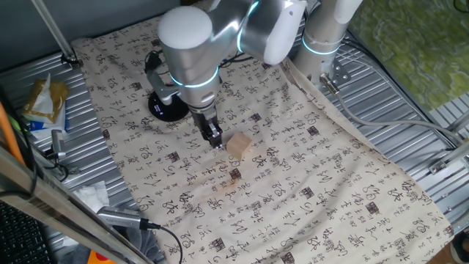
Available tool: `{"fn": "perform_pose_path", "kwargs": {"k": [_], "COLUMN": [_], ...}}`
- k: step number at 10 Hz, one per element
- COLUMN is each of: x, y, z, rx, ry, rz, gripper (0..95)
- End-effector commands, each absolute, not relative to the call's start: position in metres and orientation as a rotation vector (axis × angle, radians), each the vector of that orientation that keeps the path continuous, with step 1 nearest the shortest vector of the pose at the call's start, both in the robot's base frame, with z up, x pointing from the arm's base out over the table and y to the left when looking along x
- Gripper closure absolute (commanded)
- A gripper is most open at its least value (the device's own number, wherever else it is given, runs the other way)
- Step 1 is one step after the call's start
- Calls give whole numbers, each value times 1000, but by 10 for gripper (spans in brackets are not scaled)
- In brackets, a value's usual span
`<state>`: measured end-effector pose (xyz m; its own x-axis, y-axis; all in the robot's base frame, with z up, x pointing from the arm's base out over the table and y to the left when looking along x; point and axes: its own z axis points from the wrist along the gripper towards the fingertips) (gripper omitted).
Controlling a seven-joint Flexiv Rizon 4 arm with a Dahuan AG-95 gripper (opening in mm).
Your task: Place the block on the scale
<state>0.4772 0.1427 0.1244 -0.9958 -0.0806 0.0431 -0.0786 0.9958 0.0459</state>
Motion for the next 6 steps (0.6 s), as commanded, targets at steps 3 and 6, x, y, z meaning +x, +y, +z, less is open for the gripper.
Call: {"fn": "perform_pose_path", "kwargs": {"k": [3, 6], "x": [470, 461], "y": [150, 156], "z": [118, 113], "rx": [130, 123], "ry": [-3099, -3099], "rz": [-70, -69], "gripper": [190, 190]}}
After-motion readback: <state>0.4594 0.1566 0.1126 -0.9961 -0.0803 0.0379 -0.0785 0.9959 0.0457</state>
